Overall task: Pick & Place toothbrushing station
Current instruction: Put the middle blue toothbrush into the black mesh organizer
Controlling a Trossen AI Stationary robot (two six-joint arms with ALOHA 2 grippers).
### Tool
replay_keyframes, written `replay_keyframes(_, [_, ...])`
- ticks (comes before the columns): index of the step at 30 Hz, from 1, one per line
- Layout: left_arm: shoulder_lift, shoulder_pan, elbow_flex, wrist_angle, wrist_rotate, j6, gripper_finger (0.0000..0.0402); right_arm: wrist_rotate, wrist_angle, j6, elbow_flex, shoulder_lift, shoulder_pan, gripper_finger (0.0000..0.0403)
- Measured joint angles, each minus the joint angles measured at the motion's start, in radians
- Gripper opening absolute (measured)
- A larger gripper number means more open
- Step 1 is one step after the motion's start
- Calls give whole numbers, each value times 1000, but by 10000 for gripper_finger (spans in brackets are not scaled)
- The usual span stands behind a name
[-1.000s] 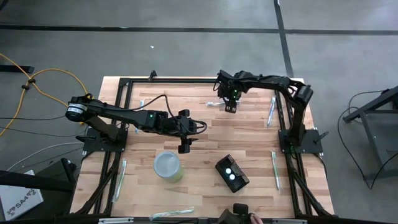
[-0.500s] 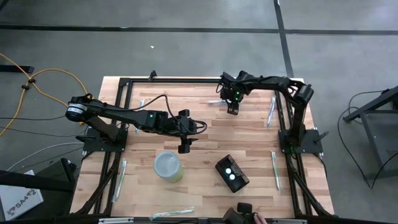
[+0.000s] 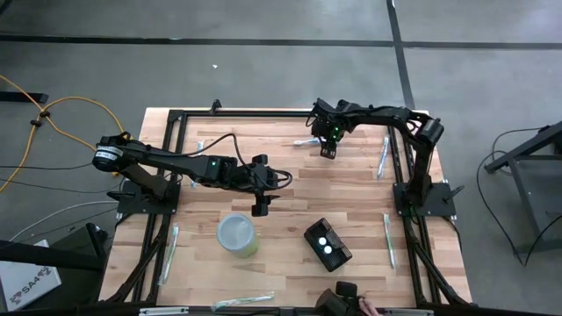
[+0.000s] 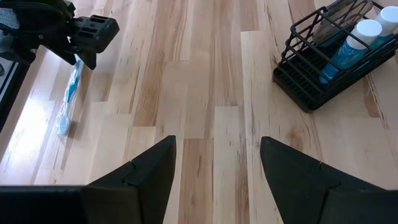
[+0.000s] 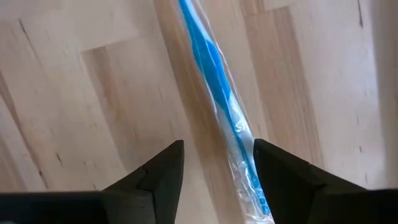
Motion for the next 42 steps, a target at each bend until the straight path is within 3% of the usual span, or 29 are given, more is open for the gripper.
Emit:
replay_keyframes(16, [0,0,0,0,-1,-4,226,-35,-51,7,0,0,0,11])
replay_keyframes(30, [0,0,0,0,-2,-9,226,-43,-55,68,0,-14,1,2])
replay_keyframes(42, [0,0,0,0,-2,-11,226,-79,-84,242,0,-231,77,2])
